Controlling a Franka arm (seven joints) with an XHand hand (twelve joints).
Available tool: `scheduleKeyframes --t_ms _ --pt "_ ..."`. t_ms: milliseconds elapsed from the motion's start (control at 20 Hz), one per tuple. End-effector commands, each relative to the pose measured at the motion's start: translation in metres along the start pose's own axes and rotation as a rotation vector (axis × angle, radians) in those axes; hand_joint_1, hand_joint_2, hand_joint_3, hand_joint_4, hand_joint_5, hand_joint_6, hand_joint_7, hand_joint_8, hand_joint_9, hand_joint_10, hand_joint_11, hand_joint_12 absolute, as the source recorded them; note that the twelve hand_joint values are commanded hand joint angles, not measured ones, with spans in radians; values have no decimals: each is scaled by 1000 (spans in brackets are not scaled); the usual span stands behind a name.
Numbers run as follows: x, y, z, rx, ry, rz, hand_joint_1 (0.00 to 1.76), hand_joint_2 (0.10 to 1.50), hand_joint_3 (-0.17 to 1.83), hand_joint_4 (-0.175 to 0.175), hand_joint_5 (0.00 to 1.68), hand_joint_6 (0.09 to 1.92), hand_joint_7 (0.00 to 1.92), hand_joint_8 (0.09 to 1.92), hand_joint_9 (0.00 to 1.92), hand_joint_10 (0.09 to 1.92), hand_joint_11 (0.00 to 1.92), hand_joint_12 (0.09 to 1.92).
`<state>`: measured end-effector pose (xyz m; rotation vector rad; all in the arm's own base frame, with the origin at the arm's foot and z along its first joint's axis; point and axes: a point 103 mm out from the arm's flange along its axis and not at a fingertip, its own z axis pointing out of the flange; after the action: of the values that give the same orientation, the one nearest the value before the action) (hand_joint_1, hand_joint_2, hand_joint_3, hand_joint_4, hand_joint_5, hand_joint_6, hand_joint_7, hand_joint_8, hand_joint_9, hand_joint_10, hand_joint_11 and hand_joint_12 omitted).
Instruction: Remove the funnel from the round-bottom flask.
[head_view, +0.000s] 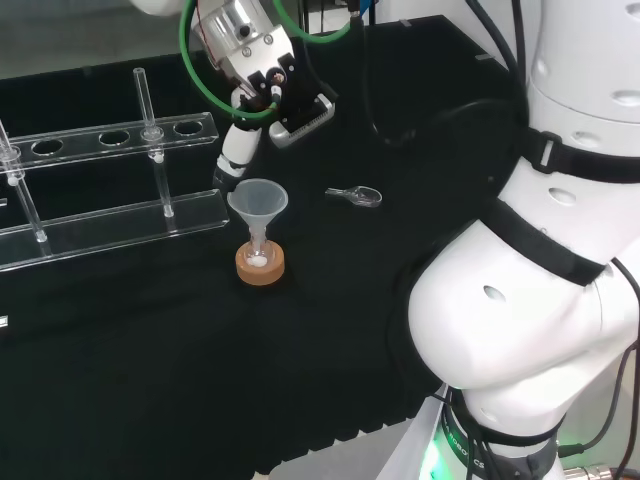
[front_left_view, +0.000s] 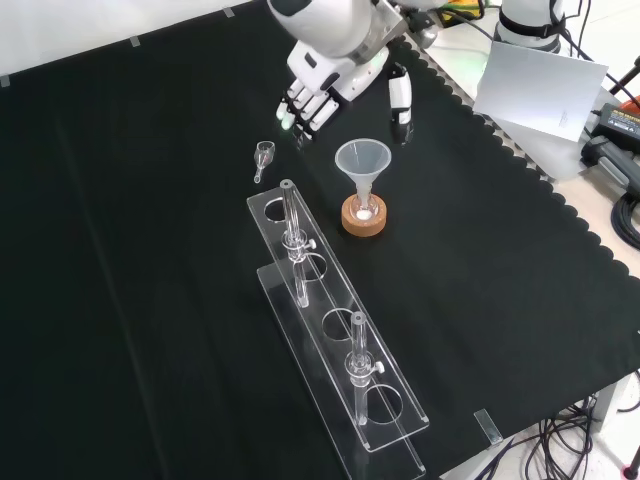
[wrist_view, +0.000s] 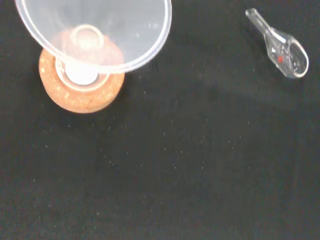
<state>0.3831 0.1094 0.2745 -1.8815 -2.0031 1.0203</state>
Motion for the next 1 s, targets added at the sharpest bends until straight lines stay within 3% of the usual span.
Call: scheduleKeyframes --t_ms 50,1000 --pt "2 3 11 20 -9 14 413 659 -2 -48 0 87 0 569 0 236 0 198" --pt "10 5 30 34 -31 15 408 664 1 -57 0 87 0 560 0 202 0 171"
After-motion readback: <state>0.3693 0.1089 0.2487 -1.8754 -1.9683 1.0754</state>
